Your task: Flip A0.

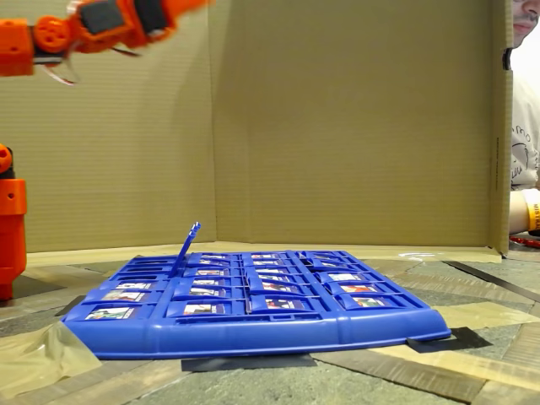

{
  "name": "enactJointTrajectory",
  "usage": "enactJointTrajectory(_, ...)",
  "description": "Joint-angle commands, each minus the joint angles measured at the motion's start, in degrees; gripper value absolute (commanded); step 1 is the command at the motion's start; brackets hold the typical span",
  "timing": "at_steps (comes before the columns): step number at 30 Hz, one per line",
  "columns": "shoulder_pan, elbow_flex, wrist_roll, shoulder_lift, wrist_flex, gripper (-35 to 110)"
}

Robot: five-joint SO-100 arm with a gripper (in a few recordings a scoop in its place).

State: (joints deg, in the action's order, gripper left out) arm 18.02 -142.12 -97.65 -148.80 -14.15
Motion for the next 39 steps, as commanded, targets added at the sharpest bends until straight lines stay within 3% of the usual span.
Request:
enactJointTrajectory(1, -0.8, 5.3, 3.9, 6.8, 0.9, 0)
enactJointTrajectory(10, -0.1, 12.7, 18.5, 23.3, 19.1, 0)
enactJointTrajectory(19, -0.8, 14.7, 28.3, 26.6, 37.6, 0)
enactJointTrajectory(28, -4.0, 15.2, 47.5, 28.2, 58.4, 0)
enactJointTrajectory(39, -2.1, 17.0, 39.3, 38.0, 50.9, 0)
